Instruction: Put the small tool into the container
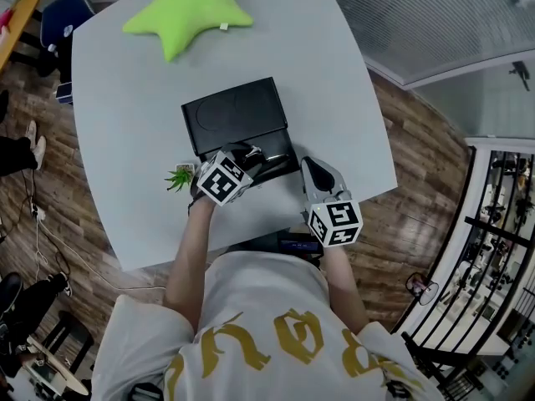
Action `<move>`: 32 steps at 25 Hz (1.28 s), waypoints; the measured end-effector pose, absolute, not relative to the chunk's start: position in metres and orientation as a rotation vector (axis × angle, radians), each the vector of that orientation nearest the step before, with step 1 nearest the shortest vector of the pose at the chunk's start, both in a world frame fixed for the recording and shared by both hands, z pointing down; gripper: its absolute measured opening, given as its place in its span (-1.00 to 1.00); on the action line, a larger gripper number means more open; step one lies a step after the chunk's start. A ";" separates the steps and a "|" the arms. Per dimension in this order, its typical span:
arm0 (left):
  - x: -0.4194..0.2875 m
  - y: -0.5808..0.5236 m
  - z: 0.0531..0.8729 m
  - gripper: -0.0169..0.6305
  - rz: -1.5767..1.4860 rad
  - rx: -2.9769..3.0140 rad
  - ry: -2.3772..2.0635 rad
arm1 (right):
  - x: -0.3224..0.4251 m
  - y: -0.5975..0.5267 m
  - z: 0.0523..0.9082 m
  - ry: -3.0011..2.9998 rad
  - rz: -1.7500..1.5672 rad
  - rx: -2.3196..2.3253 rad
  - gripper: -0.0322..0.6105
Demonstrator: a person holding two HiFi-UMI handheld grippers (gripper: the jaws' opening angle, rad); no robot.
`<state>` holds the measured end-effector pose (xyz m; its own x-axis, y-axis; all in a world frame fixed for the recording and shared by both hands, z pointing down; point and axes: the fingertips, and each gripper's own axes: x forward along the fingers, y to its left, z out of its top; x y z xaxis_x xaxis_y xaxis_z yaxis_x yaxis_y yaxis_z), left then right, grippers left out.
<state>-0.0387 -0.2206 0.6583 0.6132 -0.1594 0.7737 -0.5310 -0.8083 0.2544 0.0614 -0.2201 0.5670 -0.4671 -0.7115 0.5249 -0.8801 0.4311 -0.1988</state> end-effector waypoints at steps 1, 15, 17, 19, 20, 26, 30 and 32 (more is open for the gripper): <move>-0.040 -0.222 0.656 -0.47 1.076 2.373 -0.563 | 0.062 -0.219 0.566 -2.329 0.641 1.361 -0.83; -0.039 -0.232 0.574 -0.46 0.731 2.567 -0.744 | 0.061 -0.190 0.536 -2.366 0.557 1.391 -0.83; -0.039 -0.229 0.567 -0.48 0.713 2.573 -0.756 | 0.060 -0.185 0.531 -2.372 0.536 1.394 -0.83; -0.041 -0.225 0.562 -0.48 0.709 2.576 -0.793 | 0.060 -0.180 0.526 -2.379 0.517 1.398 -0.83; -0.042 -0.223 0.559 -0.48 0.714 2.579 -0.823 | 0.060 -0.177 0.523 -2.384 0.509 1.401 -0.83; -0.065 -0.220 0.523 -0.54 0.671 2.604 -1.136 | 0.056 -0.165 0.502 -2.407 0.388 1.375 -0.83; -0.076 -0.200 0.489 -0.55 0.500 2.599 -1.160 | 0.047 -0.152 0.492 -2.433 0.348 1.370 -0.83; -0.078 -0.189 0.466 -0.55 0.335 2.600 -1.135 | 0.042 -0.144 0.485 -2.441 0.304 1.369 -0.83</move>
<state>-0.0779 -0.1891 0.4663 0.6638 -0.6755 0.3209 -0.7415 -0.6502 0.1652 0.0421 -0.1438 0.4848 -0.4870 -0.7863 0.3803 -0.8555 0.5171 -0.0264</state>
